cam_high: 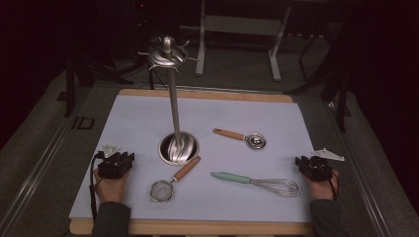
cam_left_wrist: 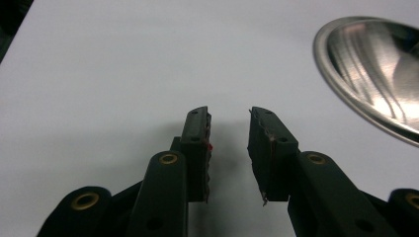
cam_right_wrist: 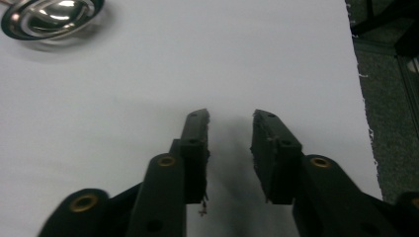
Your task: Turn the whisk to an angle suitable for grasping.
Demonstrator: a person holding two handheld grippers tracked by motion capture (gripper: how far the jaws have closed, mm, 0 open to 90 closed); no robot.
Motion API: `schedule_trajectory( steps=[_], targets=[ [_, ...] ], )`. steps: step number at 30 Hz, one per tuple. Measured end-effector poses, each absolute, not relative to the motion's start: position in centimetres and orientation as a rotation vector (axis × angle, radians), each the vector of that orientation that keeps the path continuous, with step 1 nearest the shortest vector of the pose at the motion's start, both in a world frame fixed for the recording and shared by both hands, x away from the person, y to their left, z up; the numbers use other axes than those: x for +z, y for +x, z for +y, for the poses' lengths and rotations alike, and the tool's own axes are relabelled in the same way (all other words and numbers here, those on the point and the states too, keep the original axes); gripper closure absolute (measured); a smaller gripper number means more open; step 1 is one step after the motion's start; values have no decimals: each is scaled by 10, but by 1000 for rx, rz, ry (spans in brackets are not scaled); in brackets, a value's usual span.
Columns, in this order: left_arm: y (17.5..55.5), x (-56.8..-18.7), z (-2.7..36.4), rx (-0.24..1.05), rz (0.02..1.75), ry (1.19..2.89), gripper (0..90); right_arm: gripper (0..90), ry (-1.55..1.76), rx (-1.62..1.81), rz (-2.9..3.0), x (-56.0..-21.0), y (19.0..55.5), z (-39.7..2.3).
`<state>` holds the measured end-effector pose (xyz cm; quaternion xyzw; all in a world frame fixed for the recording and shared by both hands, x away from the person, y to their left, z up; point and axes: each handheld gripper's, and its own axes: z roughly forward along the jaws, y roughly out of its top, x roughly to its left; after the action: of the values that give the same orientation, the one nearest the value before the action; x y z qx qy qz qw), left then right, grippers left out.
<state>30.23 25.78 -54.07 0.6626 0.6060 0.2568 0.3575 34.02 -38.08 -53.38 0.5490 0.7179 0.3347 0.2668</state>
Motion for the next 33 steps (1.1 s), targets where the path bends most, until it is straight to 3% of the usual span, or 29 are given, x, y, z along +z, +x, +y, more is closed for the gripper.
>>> schedule_trajectory(
  steps=[12,15,18,33],
  targets=[
    [302,-541,252,702,1547,1754,696,768,1487,1043,1915,-525,337,-378],
    [303,-542,252,690,1551,1763,689,861,1439,1072,1935,-515,335,-371],
    [304,-542,252,692,1550,1767,688,886,1381,1079,1976,-502,333,-361],
    [304,-542,248,715,1540,1807,684,844,984,903,2331,-469,308,-291]
  ],
)
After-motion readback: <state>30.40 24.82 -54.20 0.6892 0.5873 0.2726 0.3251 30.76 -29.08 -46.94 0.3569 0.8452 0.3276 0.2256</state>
